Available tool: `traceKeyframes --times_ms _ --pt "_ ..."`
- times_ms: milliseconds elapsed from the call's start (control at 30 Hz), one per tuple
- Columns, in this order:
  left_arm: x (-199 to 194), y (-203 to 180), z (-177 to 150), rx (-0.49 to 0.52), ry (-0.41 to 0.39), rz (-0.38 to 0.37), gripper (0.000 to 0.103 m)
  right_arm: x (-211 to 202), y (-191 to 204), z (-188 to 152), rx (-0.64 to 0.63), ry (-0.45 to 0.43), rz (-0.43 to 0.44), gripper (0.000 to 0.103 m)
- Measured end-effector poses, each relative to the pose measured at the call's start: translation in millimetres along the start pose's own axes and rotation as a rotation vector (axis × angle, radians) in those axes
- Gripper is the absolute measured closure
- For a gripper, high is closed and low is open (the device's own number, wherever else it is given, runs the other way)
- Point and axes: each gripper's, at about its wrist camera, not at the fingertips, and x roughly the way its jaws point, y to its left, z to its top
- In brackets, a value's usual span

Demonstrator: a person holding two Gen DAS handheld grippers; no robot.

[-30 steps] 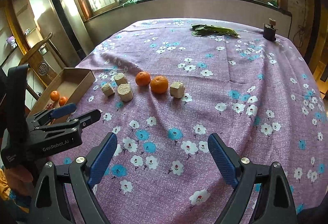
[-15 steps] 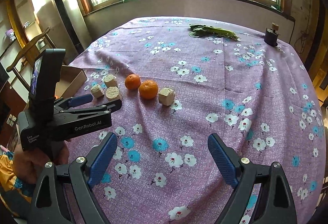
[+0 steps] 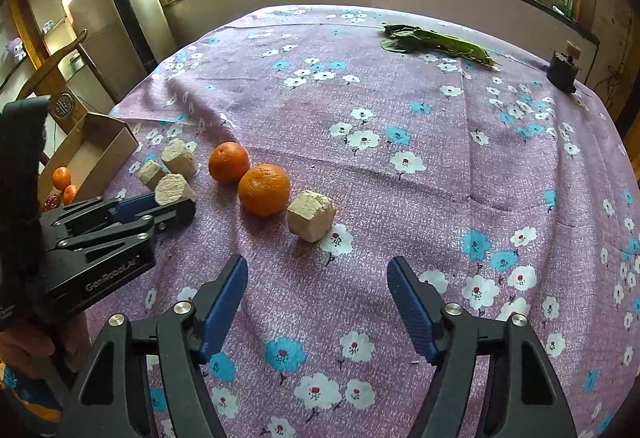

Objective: Organize fruits
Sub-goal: 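Grasp a round yam slice with the left gripper while the right grasps a yam chunk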

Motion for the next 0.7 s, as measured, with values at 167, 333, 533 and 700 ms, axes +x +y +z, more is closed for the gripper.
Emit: traceKeyframes --times_ms 167,333,533,700 --pt "-13 -1 -4 0.012 -0.014 -0.002 0.073 10 -3 10 0.019 -0.004 0.023 0.033" --pt "-19 -6 -9 0.03 -0.017 -0.013 0.073 15 -20 17 0.071 0.001 -0.004 0.033" --pt "-26 -9 -10 0.039 -0.03 -0.015 0.073 -2 -48 16 0.141 -0.012 -0.094 0.033" --pt "-27 -10 -10 0.043 -0.03 -0.01 0.073 0 -34 14 0.068 -0.002 -0.067 0.033"
